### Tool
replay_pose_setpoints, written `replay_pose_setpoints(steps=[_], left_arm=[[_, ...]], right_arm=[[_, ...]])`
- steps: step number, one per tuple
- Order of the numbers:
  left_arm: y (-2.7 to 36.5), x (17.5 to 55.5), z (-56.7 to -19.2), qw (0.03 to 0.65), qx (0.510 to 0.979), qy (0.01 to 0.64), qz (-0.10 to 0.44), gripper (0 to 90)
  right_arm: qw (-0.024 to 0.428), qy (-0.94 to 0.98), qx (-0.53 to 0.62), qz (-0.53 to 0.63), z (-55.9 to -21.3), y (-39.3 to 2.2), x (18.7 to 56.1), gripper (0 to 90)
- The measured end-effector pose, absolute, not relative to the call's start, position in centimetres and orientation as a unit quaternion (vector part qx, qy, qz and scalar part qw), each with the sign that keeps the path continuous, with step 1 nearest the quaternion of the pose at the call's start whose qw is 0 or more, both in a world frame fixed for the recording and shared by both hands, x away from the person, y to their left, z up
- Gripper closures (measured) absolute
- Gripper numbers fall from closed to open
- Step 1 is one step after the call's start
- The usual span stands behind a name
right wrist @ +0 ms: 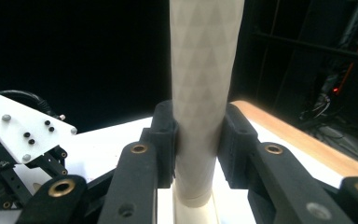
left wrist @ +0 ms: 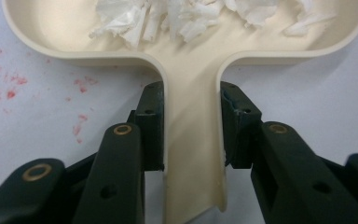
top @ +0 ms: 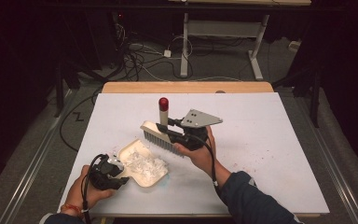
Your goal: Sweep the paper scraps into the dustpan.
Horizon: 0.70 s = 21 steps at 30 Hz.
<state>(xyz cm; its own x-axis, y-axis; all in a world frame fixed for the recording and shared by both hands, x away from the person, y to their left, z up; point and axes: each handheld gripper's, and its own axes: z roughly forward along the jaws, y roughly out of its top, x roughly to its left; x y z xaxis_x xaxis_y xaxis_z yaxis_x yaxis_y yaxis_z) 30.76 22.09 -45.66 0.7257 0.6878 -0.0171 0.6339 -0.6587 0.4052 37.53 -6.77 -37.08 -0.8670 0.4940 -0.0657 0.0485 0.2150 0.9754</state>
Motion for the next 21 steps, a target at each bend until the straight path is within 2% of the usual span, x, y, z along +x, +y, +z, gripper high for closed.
replay_pose_setpoints(steps=[6,11,16,21], left_arm=[[22.4,30.5,-45.7,0.191,0.909,0.364,0.071,63.5],[22.9,30.2,-45.6,0.193,0.904,0.374,0.072,63.4],[23.5,30.5,-45.6,0.194,0.9,0.386,0.063,63.4],[24.2,30.9,-45.5,0.195,0.896,0.395,0.062,63.4]], right_arm=[[0.194,0.764,0.19,0.586,-36.9,-9.3,37.3,71.4],[0.248,0.767,0.223,0.548,-38.1,-10.6,38.0,71.4],[0.282,0.769,0.245,0.519,-39.4,-9.9,39.5,71.4],[0.264,0.77,0.255,0.522,-41.1,-8.6,39.9,71.5]])
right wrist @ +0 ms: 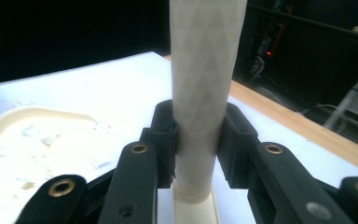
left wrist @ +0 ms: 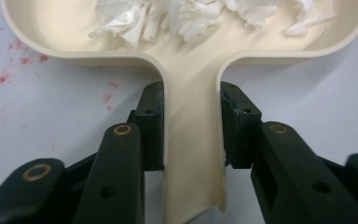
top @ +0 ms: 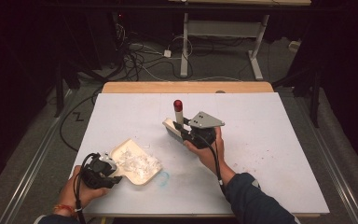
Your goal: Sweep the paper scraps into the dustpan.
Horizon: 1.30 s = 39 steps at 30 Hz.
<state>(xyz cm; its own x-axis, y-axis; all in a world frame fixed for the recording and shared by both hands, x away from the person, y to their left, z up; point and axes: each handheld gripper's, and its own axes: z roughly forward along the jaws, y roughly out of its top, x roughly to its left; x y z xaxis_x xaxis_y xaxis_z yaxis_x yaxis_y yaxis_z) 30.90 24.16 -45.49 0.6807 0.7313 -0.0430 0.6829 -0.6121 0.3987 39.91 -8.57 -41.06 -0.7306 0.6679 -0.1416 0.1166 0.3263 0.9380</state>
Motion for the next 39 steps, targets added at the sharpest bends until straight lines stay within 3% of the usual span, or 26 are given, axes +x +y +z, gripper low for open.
replay_pose_setpoints(steps=[7,17,26,39], left_arm=[[24.3,31.2,-45.4,0.19,0.898,0.393,0.061,63.4],[24.2,31.4,-45.7,0.187,0.898,0.393,0.06,63.4],[24.0,31.2,-45.6,0.184,0.902,0.385,0.059,63.4],[24.0,30.8,-45.6,0.183,0.905,0.379,0.06,63.4]], right_arm=[[0.247,0.773,0.232,0.537,-41.5,-6.0,39.6,71.4],[0.169,0.78,0.17,0.578,-41.8,-2.0,38.8,71.4],[0.129,0.782,0.14,0.593,-41.1,-1.6,38.2,71.5],[0.174,0.77,0.145,0.596,-37.5,-4.4,37.4,71.4]])
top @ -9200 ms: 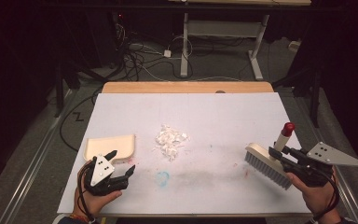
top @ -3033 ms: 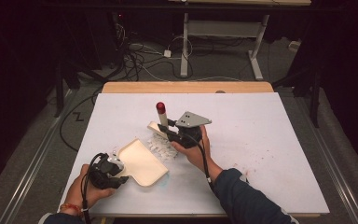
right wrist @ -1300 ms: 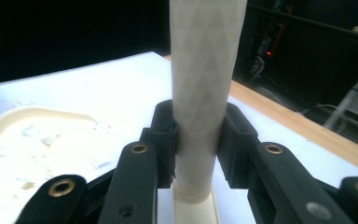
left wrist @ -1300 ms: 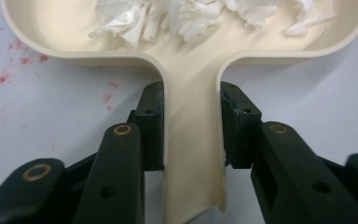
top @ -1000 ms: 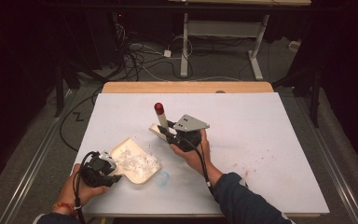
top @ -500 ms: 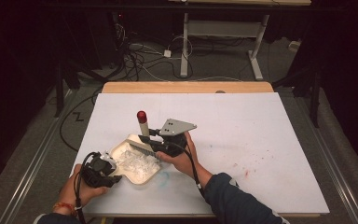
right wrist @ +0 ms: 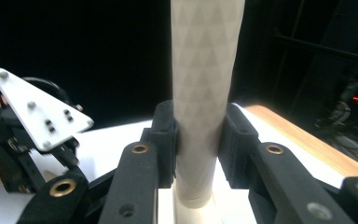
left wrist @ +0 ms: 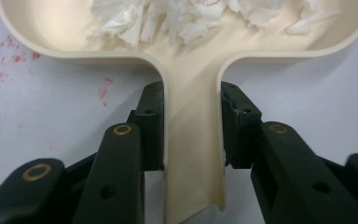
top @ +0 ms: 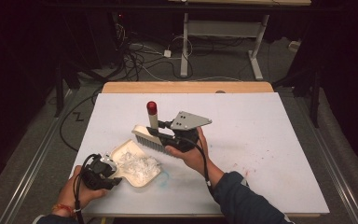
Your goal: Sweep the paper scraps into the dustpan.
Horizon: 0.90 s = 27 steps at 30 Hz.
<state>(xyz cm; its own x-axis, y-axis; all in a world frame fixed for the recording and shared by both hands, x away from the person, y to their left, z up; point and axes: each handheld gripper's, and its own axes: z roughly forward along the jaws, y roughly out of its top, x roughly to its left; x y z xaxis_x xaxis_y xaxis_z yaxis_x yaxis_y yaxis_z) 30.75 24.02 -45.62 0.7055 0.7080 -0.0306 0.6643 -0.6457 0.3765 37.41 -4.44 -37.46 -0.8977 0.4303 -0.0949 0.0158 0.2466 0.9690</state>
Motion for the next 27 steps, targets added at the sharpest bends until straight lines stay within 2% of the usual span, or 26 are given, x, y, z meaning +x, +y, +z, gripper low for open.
replay_pose_setpoints(steps=[6,14,19,27], left_arm=[[23.9,30.5,-45.6,0.18,0.906,0.378,0.06,63.4],[24.1,30.0,-45.6,0.177,0.906,0.382,0.056,63.4],[24.0,29.8,-45.5,0.173,0.904,0.386,0.057,63.4],[23.7,29.8,-45.4,0.168,0.906,0.385,0.06,63.4]], right_arm=[[0.176,0.781,0.156,0.578,-37.2,-6.8,36.8,71.4],[0.172,0.805,0.178,0.54,-38.8,-9.2,34.7,71.4],[0.163,0.81,0.179,0.534,-40.3,-8.1,33.5,71.4],[0.135,0.813,0.138,0.549,-39.8,-3.9,32.3,71.4]])
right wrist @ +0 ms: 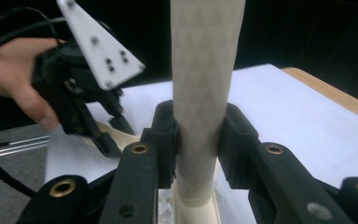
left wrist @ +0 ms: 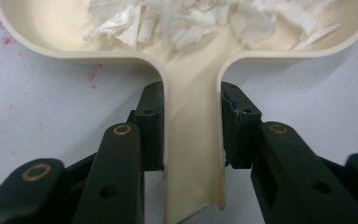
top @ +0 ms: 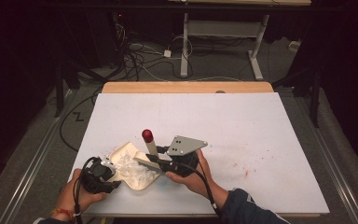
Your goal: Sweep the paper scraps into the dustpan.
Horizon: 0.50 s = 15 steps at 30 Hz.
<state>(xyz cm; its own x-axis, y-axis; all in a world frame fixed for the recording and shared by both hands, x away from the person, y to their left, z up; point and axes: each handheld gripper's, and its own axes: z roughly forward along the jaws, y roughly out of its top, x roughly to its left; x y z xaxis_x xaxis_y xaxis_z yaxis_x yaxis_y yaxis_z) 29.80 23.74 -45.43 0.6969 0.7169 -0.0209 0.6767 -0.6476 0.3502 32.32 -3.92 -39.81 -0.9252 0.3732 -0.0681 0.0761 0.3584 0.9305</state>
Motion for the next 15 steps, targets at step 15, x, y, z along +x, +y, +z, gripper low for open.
replay_pose_setpoints(steps=[15], left_arm=[[24.3,29.5,-45.0,0.166,0.91,0.378,0.05,63.4]], right_arm=[[0.166,0.788,0.146,0.575,-37.5,-5.4,33.6,71.4]])
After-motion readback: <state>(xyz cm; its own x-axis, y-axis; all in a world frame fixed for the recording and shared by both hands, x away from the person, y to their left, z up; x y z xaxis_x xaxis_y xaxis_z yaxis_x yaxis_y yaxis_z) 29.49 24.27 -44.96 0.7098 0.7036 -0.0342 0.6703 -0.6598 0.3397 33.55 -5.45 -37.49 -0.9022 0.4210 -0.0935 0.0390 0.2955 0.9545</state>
